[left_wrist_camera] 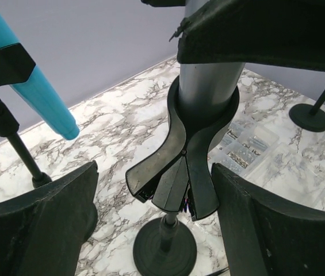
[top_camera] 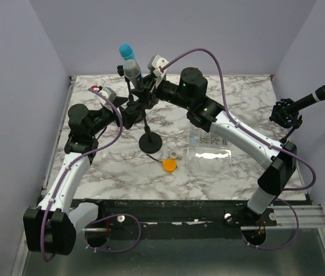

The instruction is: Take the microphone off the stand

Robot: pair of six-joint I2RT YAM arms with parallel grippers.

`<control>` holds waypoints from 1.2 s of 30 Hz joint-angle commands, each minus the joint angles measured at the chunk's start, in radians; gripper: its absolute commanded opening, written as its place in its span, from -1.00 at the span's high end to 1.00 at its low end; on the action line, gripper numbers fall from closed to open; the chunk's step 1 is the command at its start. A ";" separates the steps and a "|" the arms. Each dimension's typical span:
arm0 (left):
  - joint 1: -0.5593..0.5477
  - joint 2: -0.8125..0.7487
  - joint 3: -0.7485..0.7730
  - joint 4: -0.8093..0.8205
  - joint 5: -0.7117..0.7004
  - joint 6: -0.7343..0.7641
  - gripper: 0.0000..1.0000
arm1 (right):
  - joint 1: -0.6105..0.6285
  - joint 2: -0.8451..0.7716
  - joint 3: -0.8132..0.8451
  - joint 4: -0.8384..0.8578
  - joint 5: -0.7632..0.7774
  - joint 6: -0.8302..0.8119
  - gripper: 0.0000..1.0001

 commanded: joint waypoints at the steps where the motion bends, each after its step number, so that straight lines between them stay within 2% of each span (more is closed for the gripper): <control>1: 0.002 0.019 -0.005 0.019 0.065 0.015 -0.49 | 0.004 -0.039 0.011 0.060 0.014 0.000 0.99; 3: 0.002 0.027 0.001 0.009 0.077 0.019 -0.48 | 0.004 -0.036 0.013 0.060 0.015 0.001 0.99; 9: 0.001 0.036 0.018 -0.036 0.092 0.030 -0.63 | 0.005 -0.032 0.022 0.055 0.011 0.002 0.99; 13: 0.000 0.040 0.021 -0.034 0.092 0.032 -0.56 | 0.004 -0.031 0.027 0.054 0.009 0.003 0.99; 15: -0.001 0.047 0.025 -0.036 0.099 0.030 -0.45 | 0.004 -0.032 0.027 0.054 0.007 0.005 0.99; 18: -0.002 0.071 0.050 -0.070 0.117 0.044 0.04 | 0.004 -0.029 0.027 0.057 0.004 0.008 0.99; 20: -0.002 0.088 0.071 -0.103 0.122 0.055 0.79 | 0.004 -0.026 0.028 0.059 0.002 0.010 0.99; 21: -0.002 0.092 0.076 -0.118 0.114 0.058 1.00 | 0.004 -0.027 0.027 0.062 0.000 0.012 0.99; 31: -0.002 0.092 0.082 -0.141 0.100 0.064 1.00 | 0.004 -0.053 0.041 0.112 0.040 0.047 0.99; 32: -0.002 0.091 0.081 -0.141 0.096 0.064 1.00 | 0.004 -0.072 0.026 0.146 0.058 0.061 0.99; 36: -0.003 0.096 0.088 -0.144 0.082 0.056 1.00 | 0.004 -0.248 -0.185 0.468 0.311 0.161 0.99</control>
